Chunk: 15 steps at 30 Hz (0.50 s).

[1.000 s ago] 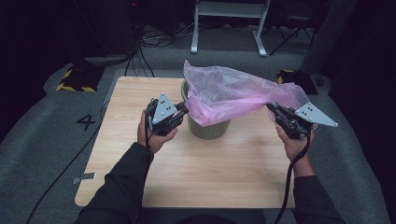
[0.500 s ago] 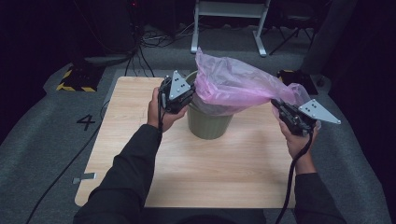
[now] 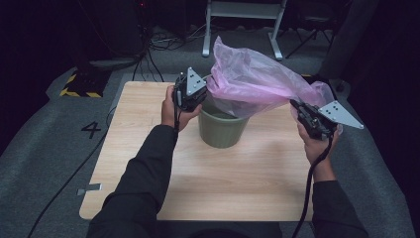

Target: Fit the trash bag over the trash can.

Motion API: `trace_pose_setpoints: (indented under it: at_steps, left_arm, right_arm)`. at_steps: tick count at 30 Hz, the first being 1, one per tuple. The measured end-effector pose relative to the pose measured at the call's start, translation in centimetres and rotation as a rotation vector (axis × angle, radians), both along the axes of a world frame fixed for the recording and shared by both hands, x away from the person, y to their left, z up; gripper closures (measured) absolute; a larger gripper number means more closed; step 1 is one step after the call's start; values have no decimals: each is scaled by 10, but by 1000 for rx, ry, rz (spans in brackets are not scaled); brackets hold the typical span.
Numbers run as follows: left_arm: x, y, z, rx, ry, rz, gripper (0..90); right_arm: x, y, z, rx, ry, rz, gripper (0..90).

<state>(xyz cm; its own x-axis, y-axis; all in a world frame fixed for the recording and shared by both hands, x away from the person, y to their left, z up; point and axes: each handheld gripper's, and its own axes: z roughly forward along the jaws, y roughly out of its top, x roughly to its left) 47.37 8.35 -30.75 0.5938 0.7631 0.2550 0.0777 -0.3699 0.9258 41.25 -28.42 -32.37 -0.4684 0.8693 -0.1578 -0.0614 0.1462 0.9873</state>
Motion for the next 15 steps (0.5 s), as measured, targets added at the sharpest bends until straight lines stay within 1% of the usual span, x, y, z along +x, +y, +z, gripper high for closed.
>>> trace_pose_setpoints:
  at_steps: [1, 2, 6, 7, 9, 10, 11, 12, 13, 14, 15]
  left_arm:
    - [2, -1, -3, 3, 11, 1, 835]
    - [3, -1, -6, 11, 20, 1, 807]
    - [9, -1, -18, 36, 64, -3, 792]
    - [12, -1, -23, 41, 76, 24, 814]
    - [14, -1, -25, 47, 80, 30, 819]
    - [15, -2, -25, 53, 84, 29, 841]
    - [16, -3, -26, 55, 74, 46, 841]
    - [17, -3, -25, 59, 73, 50, 852]
    - [19, -4, -24, 59, 78, 45, 852]
    - [24, -6, -24, 81, 66, 69, 865]
    - [24, -6, -24, 81, 66, 69, 866]
  right_arm:
    - [2, 1, -2, 1, 8, 1, 897]
    - [3, 3, -5, -11, 17, 0, 897]
    - [6, 5, -10, -27, 33, -5, 897]
    - [8, 5, -13, -28, 41, -10, 897]
    - [9, 4, -14, -26, 44, -14, 897]
    - [11, 4, -15, -27, 50, -19, 897]
    - [11, 4, -15, -27, 50, -19, 897]
    - [15, 6, -14, -32, 54, -28, 897]
    - [15, 6, -14, -32, 54, -28, 897]
    - [19, 8, -11, -39, 51, -41, 897]
    - [19, 8, -11, -39, 51, -41, 897]
